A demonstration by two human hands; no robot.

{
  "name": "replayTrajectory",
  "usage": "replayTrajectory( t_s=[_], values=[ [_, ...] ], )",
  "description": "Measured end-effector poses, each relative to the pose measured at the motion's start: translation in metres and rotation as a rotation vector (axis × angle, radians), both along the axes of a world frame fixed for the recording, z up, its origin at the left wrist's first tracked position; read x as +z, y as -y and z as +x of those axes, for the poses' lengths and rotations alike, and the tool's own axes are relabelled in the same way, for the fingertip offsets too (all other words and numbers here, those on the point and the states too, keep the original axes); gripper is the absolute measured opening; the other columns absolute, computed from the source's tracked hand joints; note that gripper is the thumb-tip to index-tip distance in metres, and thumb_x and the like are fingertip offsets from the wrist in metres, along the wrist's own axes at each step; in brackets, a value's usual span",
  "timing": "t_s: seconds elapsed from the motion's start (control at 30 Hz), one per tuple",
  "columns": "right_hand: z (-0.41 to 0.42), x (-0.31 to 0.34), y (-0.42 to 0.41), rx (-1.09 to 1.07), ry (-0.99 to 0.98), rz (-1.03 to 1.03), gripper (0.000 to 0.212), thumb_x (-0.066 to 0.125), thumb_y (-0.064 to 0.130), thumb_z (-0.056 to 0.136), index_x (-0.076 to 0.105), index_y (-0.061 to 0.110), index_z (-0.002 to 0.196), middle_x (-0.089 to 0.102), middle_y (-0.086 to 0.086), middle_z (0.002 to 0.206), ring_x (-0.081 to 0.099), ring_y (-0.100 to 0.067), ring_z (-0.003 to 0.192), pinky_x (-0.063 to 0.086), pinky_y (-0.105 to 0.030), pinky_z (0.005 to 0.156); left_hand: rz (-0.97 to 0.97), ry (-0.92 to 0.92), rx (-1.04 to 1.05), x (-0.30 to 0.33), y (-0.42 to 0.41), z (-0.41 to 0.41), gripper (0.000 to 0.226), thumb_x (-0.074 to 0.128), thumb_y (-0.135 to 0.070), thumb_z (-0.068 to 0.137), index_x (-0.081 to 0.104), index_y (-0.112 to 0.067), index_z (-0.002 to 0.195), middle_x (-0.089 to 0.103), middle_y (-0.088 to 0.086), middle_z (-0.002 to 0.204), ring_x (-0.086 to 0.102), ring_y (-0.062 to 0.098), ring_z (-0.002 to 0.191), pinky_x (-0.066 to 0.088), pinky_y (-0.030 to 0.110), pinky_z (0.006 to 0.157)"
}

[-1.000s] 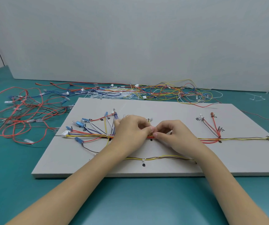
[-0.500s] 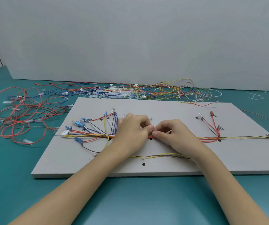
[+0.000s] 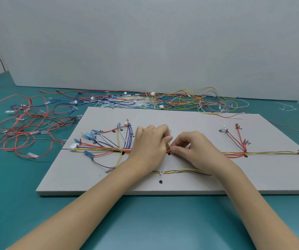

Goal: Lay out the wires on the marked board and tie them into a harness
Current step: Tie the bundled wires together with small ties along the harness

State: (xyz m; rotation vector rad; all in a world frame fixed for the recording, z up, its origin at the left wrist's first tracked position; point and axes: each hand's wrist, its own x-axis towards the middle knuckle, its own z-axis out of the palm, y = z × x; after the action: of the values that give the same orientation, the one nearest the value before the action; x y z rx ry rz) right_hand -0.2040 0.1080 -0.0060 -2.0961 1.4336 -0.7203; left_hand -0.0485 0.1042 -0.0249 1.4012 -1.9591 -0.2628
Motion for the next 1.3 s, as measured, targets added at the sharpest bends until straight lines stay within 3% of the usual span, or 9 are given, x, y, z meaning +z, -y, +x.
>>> replayTrajectory(
  t_s=[0.13, 0.33, 0.5, 0.7, 0.83, 1.0, 1.17, 1.23, 1.3],
  values=[
    [0.000, 0.001, 0.001, 0.011, -0.018, -0.003, 0.011, 0.071, 0.013, 0.086, 0.071, 0.018, 0.076, 0.072, 0.000, 0.076, 0.065, -0.018, 0.078, 0.050, -0.032, 0.075, 0.020, -0.066, -0.015, -0.001, 0.001, 0.000, 0.016, 0.055, -0.019, 0.095, 0.055, -0.017, 0.079, 0.069, -0.006, 0.079, 0.057, 0.021, 0.093, 0.032, 0.041, 0.092],
    [-0.001, 0.000, 0.000, 0.007, 0.003, -0.002, 0.008, 0.071, 0.013, 0.085, 0.073, 0.016, 0.078, 0.072, 0.000, 0.078, 0.066, -0.017, 0.078, 0.050, -0.029, 0.075, 0.122, -0.225, -0.043, 0.000, 0.002, 0.001, 0.018, 0.059, -0.017, 0.093, 0.057, -0.018, 0.074, 0.069, -0.009, 0.066, 0.066, 0.019, 0.084, 0.046, 0.048, 0.090],
    [-0.005, -0.003, -0.001, -0.007, 0.105, 0.034, 0.004, 0.073, 0.014, 0.085, 0.076, 0.012, 0.082, 0.072, 0.000, 0.079, 0.062, -0.006, 0.070, 0.047, -0.019, 0.068, 0.168, -0.281, -0.036, 0.003, 0.000, 0.005, 0.019, 0.066, -0.033, 0.087, 0.066, -0.020, 0.073, 0.070, -0.005, 0.069, 0.066, 0.014, 0.076, 0.047, 0.050, 0.090],
    [-0.007, -0.003, -0.001, -0.001, 0.150, 0.074, 0.003, 0.075, 0.012, 0.083, 0.076, 0.010, 0.082, 0.073, 0.000, 0.075, 0.058, 0.004, 0.061, 0.042, -0.010, 0.062, 0.175, -0.220, -0.051, 0.005, -0.002, 0.007, 0.011, 0.071, -0.027, 0.083, 0.067, -0.024, 0.073, 0.069, -0.010, 0.073, 0.063, 0.015, 0.086, 0.043, 0.048, 0.094],
    [-0.006, -0.004, -0.001, 0.001, 0.146, 0.052, 0.003, 0.075, 0.011, 0.083, 0.074, 0.009, 0.080, 0.072, 0.001, 0.074, 0.059, 0.000, 0.063, 0.043, -0.012, 0.063, 0.173, -0.160, -0.017, 0.004, -0.002, 0.007, 0.014, 0.067, -0.031, 0.087, 0.062, -0.030, 0.075, 0.069, -0.008, 0.081, 0.060, 0.014, 0.092, 0.037, 0.046, 0.097],
    [-0.004, -0.007, 0.000, -0.010, 0.126, -0.003, 0.004, 0.076, 0.009, 0.081, 0.074, 0.012, 0.078, 0.070, 0.004, 0.072, 0.060, -0.003, 0.063, 0.043, -0.012, 0.062, 0.223, -0.253, -0.037, 0.003, 0.000, 0.007, 0.013, 0.069, -0.025, 0.086, 0.064, -0.026, 0.075, 0.070, -0.003, 0.079, 0.063, 0.018, 0.085, 0.042, 0.048, 0.095],
    [-0.005, -0.009, 0.001, -0.010, 0.155, 0.015, 0.004, 0.075, 0.011, 0.082, 0.075, 0.012, 0.078, 0.070, 0.004, 0.069, 0.057, 0.003, 0.059, 0.042, -0.011, 0.060, 0.186, -0.282, -0.038, 0.001, 0.000, 0.006, 0.013, 0.071, -0.027, 0.084, 0.066, -0.029, 0.072, 0.070, -0.010, 0.076, 0.065, 0.014, 0.087, 0.040, 0.048, 0.095],
    [-0.005, -0.009, 0.000, -0.008, 0.148, 0.025, 0.007, 0.072, 0.013, 0.085, 0.075, 0.013, 0.079, 0.071, 0.004, 0.070, 0.056, 0.003, 0.058, 0.042, -0.012, 0.060, 0.120, -0.304, -0.009, 0.004, -0.001, 0.006, 0.007, 0.067, -0.036, 0.084, 0.066, -0.037, 0.077, 0.069, -0.018, 0.082, 0.062, 0.010, 0.096, 0.036, 0.044, 0.096],
    [-0.005, -0.009, 0.001, -0.019, 0.122, 0.016, 0.010, 0.069, 0.015, 0.088, 0.074, 0.015, 0.080, 0.070, 0.003, 0.076, 0.055, 0.003, 0.059, 0.041, -0.015, 0.061, 0.047, -0.490, 0.041, 0.014, 0.003, 0.014, 0.010, 0.063, -0.040, 0.084, 0.067, -0.040, 0.093, 0.068, -0.016, 0.096, 0.060, 0.008, 0.097, 0.043, 0.044, 0.095]
  ],
)
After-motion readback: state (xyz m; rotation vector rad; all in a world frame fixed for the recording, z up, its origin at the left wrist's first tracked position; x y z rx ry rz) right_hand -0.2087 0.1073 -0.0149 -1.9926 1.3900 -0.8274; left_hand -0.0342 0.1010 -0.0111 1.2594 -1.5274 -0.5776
